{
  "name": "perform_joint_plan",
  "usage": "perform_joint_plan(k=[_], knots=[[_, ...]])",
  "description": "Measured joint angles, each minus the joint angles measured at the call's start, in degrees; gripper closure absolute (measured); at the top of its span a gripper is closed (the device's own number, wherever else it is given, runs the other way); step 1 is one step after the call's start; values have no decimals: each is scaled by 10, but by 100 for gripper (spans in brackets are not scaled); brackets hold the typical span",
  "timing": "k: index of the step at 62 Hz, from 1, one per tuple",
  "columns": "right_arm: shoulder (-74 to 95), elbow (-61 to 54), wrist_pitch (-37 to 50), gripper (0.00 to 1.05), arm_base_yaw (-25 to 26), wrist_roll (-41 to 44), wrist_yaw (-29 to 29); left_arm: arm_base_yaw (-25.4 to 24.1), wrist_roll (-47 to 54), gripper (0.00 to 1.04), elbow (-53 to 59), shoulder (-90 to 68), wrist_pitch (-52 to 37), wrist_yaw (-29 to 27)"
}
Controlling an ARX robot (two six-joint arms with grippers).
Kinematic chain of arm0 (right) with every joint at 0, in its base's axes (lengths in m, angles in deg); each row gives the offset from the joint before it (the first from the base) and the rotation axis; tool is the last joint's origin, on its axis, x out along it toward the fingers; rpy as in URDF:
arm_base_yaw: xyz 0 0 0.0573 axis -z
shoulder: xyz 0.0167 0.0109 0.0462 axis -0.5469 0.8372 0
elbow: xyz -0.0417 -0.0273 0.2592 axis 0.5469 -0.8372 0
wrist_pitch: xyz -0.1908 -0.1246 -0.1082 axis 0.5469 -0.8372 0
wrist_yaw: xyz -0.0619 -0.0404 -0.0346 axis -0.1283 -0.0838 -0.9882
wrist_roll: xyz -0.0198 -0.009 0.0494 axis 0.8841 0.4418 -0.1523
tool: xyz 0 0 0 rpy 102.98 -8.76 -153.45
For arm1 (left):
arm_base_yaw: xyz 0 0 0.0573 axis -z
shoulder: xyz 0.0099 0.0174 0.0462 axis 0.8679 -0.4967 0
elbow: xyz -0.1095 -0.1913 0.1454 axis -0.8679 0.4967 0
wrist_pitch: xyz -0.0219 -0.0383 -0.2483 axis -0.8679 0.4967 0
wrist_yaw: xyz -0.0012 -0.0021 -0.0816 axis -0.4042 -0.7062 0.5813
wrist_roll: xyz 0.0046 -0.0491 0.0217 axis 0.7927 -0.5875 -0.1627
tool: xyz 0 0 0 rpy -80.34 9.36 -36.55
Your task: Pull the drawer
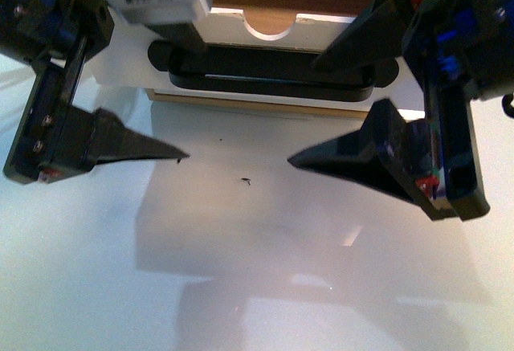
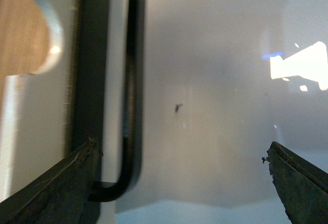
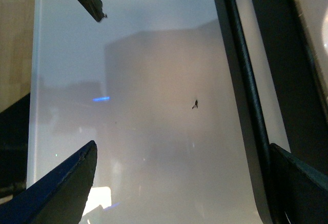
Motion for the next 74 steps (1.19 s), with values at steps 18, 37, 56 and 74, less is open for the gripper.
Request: perform_joint_plan(k=[18,37,56,74], knots=[[-143,-80,144,9,77,-147,28,-35,-138,7,72,107,-155,27],[-297,-221,337,9,150,-319,-102,-130,-428,7,216,233,-438,-45],[-529,-367,346,9,212,-508,-277,-245,-722,7,391,428,-477,-142],[-576,-384,322,9,227,-579,-300,-253,-777,10,407,443,-486,-166]])
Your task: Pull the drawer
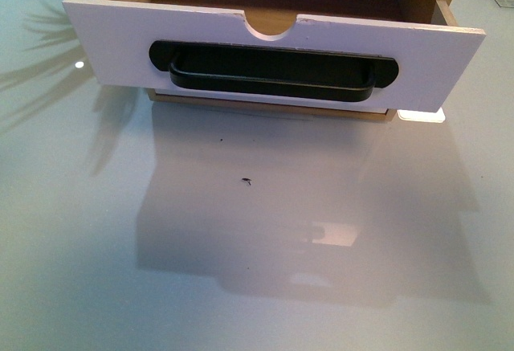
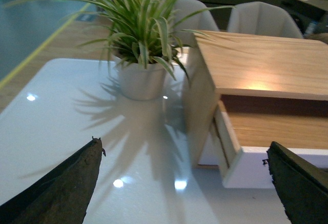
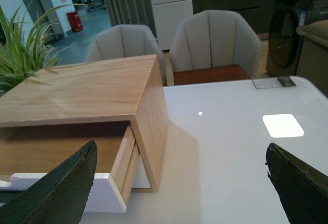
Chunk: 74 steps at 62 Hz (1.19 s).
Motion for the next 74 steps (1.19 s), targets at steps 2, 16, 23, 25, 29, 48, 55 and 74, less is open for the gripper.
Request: perform_joint_plan(k=[2,16,23,25,29,48,55,74], knots=[[-5,0,-13,15,-3,17,-23,10,6,17,14,3,-36,-54],[-49,-47,-17,55,-5,69,-34,38,14,58,76,63,-57,-129],[-78,-71,-22,80,-6,75,-35,78,15,83,103,107,-39,-179],[-84,-76,-24,85,-6,76,-36,85,15,88,108,117,-35,-179],[-96,-84,-28,96,-6,77,-35,92,16,99,115,135,-25,-180],[-164,-116,-63,103,-7,79,-35,93,17,102,150,236,42,-184],[-183,-123,-76,103,-7,79,-35,93,17,102,169,256,37,-184],[-230,-134,-97,103,-7,79,-36,93,17,102,169,335,112,-184]])
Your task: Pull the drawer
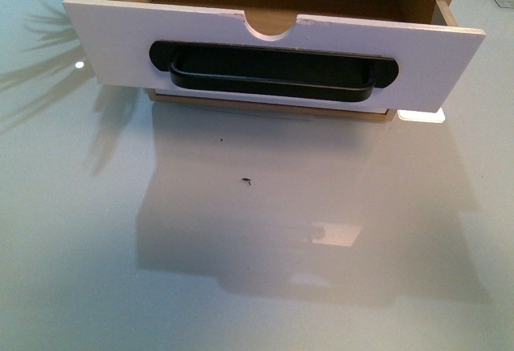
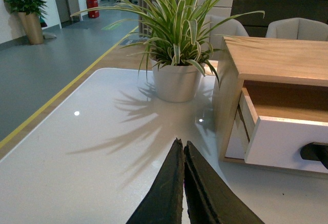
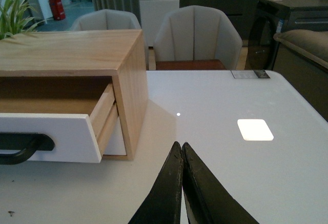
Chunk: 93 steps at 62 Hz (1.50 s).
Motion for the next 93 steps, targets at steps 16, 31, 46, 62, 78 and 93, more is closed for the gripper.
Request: perform_joint_plan(k=[16,31,46,62,78,93], knots=[[-105,0,-108,103,0,0,0,0,0,102,0,50,50,0],[-107,0,-110,103,0,0,0,0,0,102,0,87,85,0],[-107,0,-110,65,0,0,0,0,0,66,0,188,190,0],[-107,0,-110,12,0,0,0,0,0,12,0,189,191,0],[-107,0,-110,9,0,0,0,0,2,7,0,189,191,0],[-107,0,-110,9,0,0,0,0,2,7,0,189,191,0]])
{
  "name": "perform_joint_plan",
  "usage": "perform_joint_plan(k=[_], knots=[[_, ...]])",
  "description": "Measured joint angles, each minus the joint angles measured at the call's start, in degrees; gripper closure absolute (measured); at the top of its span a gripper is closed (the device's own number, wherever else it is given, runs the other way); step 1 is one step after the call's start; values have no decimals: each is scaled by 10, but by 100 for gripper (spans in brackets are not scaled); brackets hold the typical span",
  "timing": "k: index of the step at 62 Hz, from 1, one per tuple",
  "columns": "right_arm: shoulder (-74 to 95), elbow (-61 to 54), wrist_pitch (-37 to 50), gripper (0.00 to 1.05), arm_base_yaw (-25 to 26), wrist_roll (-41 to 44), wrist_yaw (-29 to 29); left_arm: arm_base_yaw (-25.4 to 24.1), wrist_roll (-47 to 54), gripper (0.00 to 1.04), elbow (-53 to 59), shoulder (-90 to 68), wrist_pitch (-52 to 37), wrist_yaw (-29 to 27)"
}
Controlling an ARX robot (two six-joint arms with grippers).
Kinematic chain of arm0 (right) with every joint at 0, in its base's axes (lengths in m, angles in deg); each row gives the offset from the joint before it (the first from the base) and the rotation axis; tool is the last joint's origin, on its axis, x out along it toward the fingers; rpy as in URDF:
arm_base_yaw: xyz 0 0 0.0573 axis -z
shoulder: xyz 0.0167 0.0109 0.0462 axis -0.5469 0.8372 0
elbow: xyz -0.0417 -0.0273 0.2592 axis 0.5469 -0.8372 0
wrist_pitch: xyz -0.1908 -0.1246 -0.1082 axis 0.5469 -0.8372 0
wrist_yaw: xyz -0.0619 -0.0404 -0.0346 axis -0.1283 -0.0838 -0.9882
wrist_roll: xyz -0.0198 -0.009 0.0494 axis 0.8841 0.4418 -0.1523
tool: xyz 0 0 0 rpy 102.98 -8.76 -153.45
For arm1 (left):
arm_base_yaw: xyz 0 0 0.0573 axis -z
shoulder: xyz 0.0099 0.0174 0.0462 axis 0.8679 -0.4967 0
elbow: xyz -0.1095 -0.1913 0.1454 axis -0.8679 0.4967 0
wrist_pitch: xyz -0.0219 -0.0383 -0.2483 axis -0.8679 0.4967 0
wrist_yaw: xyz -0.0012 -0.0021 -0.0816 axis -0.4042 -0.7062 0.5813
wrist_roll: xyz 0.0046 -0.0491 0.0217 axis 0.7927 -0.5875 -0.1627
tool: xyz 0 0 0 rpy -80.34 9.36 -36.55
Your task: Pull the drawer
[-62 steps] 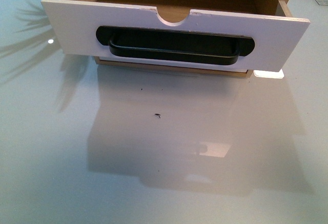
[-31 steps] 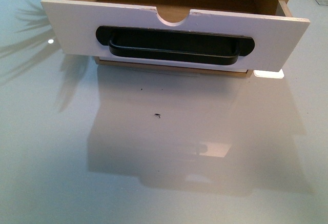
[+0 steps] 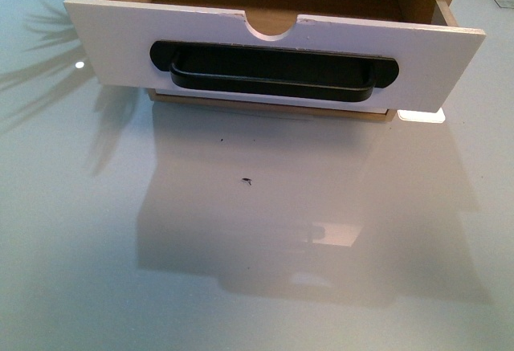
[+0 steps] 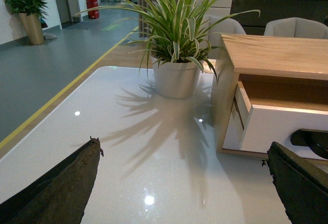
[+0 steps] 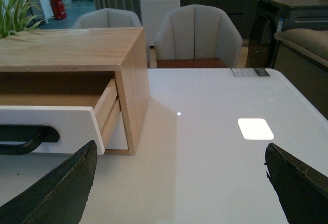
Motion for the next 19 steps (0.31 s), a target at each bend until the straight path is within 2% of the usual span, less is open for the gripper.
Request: perform_joint_plan(k=[19], knots=[[0,0,0,9,0,0,0,0,0,7,0,0,0,0]])
